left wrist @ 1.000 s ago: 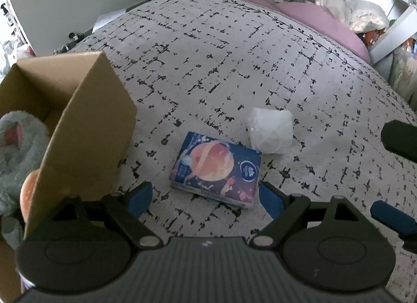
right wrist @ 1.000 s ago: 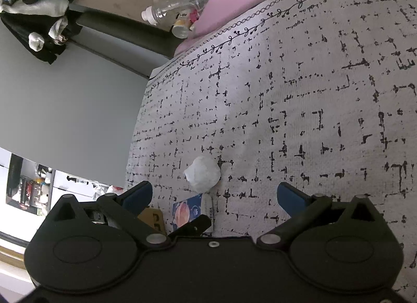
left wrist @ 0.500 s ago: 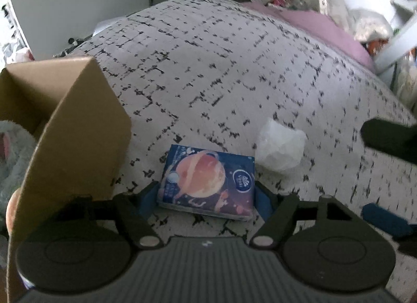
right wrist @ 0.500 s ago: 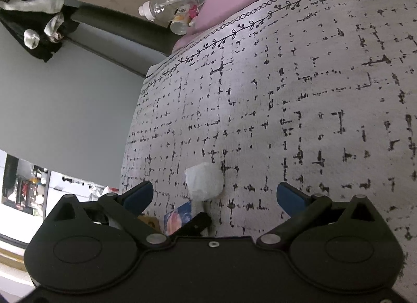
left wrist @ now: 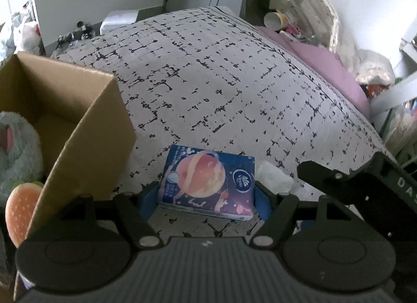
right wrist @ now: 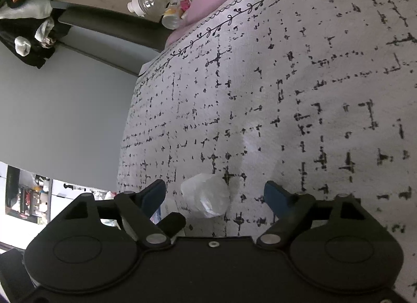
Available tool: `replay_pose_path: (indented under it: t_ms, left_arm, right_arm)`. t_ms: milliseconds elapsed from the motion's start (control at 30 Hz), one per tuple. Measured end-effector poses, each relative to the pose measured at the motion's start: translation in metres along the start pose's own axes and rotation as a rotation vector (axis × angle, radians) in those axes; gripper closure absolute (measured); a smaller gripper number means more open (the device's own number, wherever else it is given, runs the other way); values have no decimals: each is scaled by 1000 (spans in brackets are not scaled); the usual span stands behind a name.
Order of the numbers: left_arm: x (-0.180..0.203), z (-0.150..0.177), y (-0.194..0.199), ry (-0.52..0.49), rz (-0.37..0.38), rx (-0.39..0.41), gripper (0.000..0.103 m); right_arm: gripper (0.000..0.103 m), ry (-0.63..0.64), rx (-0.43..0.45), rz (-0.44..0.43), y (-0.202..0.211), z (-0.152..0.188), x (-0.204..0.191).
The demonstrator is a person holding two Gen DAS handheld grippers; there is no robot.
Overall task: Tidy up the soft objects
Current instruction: 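Grasp the white tissue with the right tool while the left tool grasps the blue printed box, then carry the tissue and blue printed box over the cardboard box with both tools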
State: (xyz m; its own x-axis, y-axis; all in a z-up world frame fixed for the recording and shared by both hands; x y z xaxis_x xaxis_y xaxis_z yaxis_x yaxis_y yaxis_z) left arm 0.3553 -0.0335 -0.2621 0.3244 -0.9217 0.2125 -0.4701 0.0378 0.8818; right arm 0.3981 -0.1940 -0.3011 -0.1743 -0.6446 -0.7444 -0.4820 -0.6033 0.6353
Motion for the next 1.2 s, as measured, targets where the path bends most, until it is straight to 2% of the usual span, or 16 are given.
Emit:
replay_pose_path:
  t_ms: [167,333,400,633,733,767,1200]
  left_arm:
    - [-5,-1,0,80,14,-5,29]
    - [-7,6,-6,104,-3,-9,29]
    - [-9,8,-8,116,-4,-19,29]
    - [-12,16,-6,117,-24,-18,29]
    - [-10,19,-6,95,-46,-13,29]
    - [-10,20,-6,95,-49,-14,29]
    - [-12,23,26,102,-26,13,29]
  right_arm:
    - [24,31,-1,21,-9,-1,-5]
    - [24,89,2,58,-16,1,-12]
    - [28,120,5,80,-18,2,-16]
    - [63,216,10,171,-22,7,-20]
    - [65,212,-1,162,-20,8,-20]
    - [75,211,-3,162,-18,8,-20]
    - [75,186,40,134,18,12,-21]
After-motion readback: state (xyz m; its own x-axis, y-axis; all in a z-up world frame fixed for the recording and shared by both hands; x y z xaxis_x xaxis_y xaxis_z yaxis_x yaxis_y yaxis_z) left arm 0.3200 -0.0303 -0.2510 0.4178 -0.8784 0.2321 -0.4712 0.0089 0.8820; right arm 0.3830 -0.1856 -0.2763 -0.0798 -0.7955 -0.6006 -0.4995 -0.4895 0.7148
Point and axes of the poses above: each gripper's, at about its wrist camera, not at the fingertips, and y roughly against the way its jaws point, x to its right, z to its underside, the point moved 6 cm from there along -y, roughly the way its jaws point, and after that the axes turned 5 degrees about -x, right-handed, at the moved point
